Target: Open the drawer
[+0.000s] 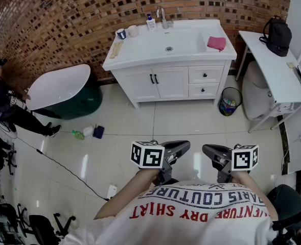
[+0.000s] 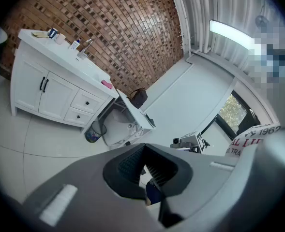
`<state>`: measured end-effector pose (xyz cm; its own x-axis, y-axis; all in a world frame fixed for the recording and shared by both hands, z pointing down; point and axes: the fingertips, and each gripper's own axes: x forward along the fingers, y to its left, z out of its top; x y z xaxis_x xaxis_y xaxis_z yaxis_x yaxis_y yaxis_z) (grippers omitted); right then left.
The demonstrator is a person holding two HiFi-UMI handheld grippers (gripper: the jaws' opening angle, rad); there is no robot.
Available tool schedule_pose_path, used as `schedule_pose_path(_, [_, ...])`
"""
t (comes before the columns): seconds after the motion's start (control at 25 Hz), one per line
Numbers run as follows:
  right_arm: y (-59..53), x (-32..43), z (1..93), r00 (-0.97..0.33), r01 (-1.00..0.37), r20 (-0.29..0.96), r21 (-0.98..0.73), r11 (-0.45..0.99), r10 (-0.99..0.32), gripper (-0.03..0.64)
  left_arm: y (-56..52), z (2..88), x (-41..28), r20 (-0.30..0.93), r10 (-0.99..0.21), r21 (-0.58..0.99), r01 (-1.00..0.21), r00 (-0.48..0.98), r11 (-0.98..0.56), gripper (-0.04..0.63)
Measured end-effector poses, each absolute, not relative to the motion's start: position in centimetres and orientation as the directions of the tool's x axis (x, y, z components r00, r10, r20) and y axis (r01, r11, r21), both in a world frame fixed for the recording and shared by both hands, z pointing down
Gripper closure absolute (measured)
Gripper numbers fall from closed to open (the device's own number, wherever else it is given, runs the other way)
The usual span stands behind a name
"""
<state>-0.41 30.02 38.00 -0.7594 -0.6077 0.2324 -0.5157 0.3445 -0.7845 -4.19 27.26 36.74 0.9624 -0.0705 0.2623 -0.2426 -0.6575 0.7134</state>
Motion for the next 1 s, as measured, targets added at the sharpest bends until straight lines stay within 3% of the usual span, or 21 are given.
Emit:
schedule_pose_path(0.52, [21.5, 1.3, 41.3, -0.780, -0.506, 0.268, -0.802, 0.317, -0.566, 0.611, 17.7, 40.3, -3.7, 0.258, -0.121, 0.760, -0.278, 0.959, -0.587, 0.606])
schedule_pose_path(1.0, [-1.3, 2.9, 42.0, -0.744, -0.514, 0.299, -0.828, 0.225, -0.597, 0.611, -7.0, 41.6, -3.0, 0.318, -0.097, 0.750, -0.313, 0.943, -0.582, 0.606])
